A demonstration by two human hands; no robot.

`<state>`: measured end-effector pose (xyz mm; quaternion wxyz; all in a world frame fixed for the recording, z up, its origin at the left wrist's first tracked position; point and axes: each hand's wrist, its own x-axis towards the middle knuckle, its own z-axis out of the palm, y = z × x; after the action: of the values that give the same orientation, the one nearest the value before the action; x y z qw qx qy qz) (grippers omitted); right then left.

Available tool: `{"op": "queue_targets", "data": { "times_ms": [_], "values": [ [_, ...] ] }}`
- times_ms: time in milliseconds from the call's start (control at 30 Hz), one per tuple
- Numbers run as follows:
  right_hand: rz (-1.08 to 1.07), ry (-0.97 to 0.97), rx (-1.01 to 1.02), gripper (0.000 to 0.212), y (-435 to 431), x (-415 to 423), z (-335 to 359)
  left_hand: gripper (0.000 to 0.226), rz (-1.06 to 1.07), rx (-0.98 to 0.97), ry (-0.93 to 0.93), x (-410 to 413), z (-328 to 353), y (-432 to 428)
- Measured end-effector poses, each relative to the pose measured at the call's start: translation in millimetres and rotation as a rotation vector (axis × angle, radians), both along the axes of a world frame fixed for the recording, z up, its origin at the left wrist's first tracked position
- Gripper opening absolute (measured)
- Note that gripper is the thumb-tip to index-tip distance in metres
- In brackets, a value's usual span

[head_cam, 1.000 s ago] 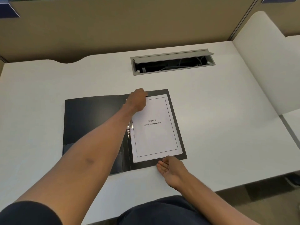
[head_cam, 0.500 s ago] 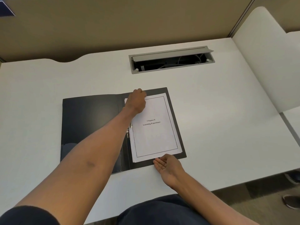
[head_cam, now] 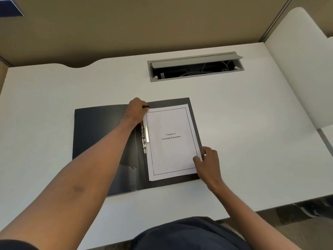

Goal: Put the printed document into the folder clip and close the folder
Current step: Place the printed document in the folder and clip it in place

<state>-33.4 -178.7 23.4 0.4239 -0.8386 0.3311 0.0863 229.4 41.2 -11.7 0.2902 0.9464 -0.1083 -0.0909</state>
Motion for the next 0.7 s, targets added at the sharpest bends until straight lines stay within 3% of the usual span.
{"op": "queue_targets", "data": {
  "times_ms": [267,700],
  "values": [
    [0.122,0.101,-0.08,0.05,1,-3,-16,0.026,0.102,-0.133,0.067,-3,-1,5],
    [0.192,0.049,-0.138,0.065,3,-7,-25,0.011,0.183,-0.181,0.088,-8,-4,5]
  ]
}}
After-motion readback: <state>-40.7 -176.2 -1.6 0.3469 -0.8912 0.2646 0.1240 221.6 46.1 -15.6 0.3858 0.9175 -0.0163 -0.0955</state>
